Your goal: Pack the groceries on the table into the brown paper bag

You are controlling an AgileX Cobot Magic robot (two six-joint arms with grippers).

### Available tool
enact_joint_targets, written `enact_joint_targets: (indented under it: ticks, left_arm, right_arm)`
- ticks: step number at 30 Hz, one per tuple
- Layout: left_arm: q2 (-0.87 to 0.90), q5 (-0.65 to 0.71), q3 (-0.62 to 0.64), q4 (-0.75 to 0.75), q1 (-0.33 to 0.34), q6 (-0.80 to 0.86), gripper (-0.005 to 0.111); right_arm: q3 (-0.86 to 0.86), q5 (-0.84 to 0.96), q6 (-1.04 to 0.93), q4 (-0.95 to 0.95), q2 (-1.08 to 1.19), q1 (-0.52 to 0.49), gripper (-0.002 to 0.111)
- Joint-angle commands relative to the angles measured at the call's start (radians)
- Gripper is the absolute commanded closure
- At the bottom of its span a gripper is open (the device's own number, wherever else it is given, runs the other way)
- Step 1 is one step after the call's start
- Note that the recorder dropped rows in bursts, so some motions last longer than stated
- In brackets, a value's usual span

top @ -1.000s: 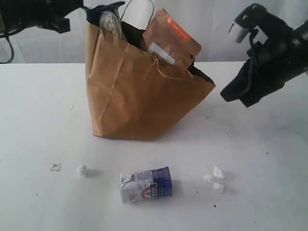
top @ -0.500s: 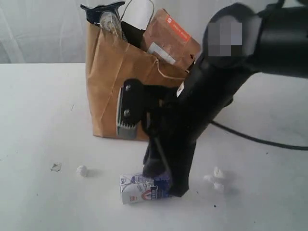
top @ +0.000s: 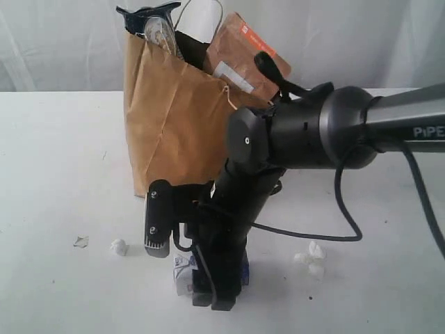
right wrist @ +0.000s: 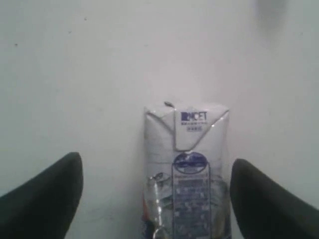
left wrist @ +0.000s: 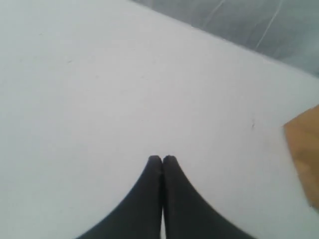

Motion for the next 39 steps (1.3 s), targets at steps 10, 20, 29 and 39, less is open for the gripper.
enact_joint_targets:
  ticks: [10, 20, 29, 39]
  left_arm:
    - [-0.263, -0.045, 0.003, -0.013, -0.045, 0.16, 0.107]
    - [-0.476, 0.033, 0.003, -0.013, -0.045, 0.134, 0.107]
    - [-0.612, 0.477, 0.003, -0.039, -0.045, 0.134, 0.107]
    - [-0.668, 0.497, 0.003, -0.383, -0.045, 0.448, 0.107]
  right_arm:
    - [-0.003, -0.059, 0.006, -0.015, 0.07, 0.001, 0.048]
    - [-0.007, -0.053, 0.111, -0.048, 0.046, 0.001, 0.092]
    - [-0.043, -0.021, 0.248, -0.048, -0.119, 0.001, 0.108]
    - [-0.061, 0.109, 0.415, -0.038, -0.307, -0.003, 0.108]
